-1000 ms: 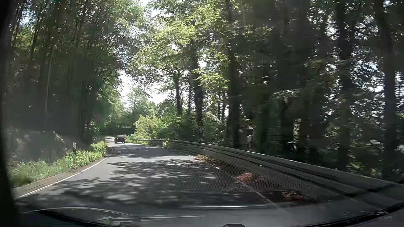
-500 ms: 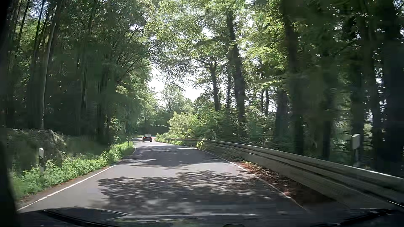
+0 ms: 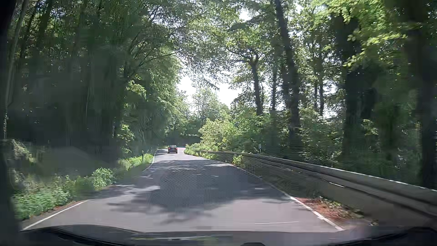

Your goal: Follow the waypoints while adhering to traffic rules and regulations

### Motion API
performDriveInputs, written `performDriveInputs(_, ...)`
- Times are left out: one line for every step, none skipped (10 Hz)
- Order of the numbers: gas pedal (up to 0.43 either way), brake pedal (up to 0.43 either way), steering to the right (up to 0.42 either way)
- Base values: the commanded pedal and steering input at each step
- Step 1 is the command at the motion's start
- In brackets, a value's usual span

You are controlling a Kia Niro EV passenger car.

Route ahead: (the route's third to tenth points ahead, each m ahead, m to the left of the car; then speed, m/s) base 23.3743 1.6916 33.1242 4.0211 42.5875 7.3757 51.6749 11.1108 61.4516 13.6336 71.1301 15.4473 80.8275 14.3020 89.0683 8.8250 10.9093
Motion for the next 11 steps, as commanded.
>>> performDriveInputs(0.177, 0.0, -0.062)
performDriveInputs(0.177, 0.0, -0.06)
performDriveInputs(0.177, 0.0, -0.06)
performDriveInputs(0.177, 0.0, -0.059)
performDriveInputs(0.157, 0.0, -0.059)
performDriveInputs(0.118, 0.0, -0.057)
performDriveInputs(0.098, 0.0, -0.057)
performDriveInputs(0.067, 0.0, -0.055)
performDriveInputs(0.039, 0.0, -0.055)
performDriveInputs(0.02, 0.0, -0.055)
performDriveInputs(0.0, 0.0, -0.053)
